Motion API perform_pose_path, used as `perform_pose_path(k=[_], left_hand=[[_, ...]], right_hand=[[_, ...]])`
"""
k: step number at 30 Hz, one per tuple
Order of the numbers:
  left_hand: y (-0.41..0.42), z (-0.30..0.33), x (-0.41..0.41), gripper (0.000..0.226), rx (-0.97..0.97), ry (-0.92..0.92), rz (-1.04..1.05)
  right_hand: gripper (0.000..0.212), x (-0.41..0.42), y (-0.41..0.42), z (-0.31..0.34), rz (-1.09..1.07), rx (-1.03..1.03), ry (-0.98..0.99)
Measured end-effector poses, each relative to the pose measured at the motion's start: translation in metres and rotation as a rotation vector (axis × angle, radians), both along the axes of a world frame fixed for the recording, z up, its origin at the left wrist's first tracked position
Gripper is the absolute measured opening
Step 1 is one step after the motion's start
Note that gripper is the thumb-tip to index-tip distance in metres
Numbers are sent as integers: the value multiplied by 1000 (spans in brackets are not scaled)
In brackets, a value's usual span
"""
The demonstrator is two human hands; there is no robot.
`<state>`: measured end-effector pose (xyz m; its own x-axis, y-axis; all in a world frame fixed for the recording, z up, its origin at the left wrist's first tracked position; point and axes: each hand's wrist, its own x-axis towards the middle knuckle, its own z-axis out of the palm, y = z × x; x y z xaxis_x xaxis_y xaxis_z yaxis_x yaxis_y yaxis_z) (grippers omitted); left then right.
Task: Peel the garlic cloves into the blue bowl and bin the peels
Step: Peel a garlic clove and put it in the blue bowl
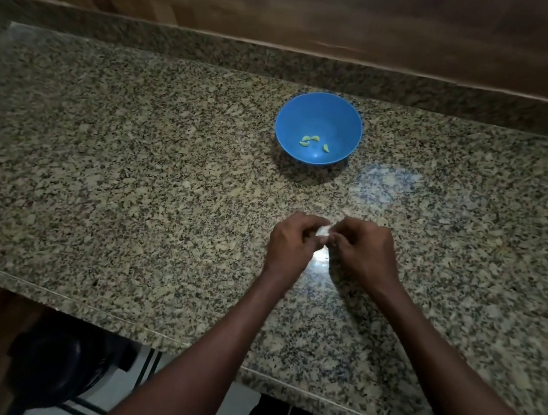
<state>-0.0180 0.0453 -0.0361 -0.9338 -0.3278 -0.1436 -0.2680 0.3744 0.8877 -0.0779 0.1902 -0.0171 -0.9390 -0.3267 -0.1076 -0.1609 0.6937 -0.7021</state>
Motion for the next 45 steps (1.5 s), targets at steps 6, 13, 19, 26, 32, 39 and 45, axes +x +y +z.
perform_pose_path(k=[6,13,19,26,32,39,45], left_hand=[[-2,23,10,23,268,-57,25],[0,31,15,27,365,-65,9],[1,27,15,27,337,-82,-22],[2,27,21,26,392,-162,13],[4,27,25,24,382,-179,-20],[8,28,25,25,397,-143,55],[0,23,21,24,295,-77,166]], right_hand=[[4,0,13,11,88,-1,-107],[10,4,24,19,-39,-339,-361],[20,18,25,14,-129,-363,-332],[18,28,23,9,-79,-240,-226],[12,24,23,9,-61,-197,-330],[15,25,29,5,-263,-539,-528],[17,21,43,0,-341,-594,-622]])
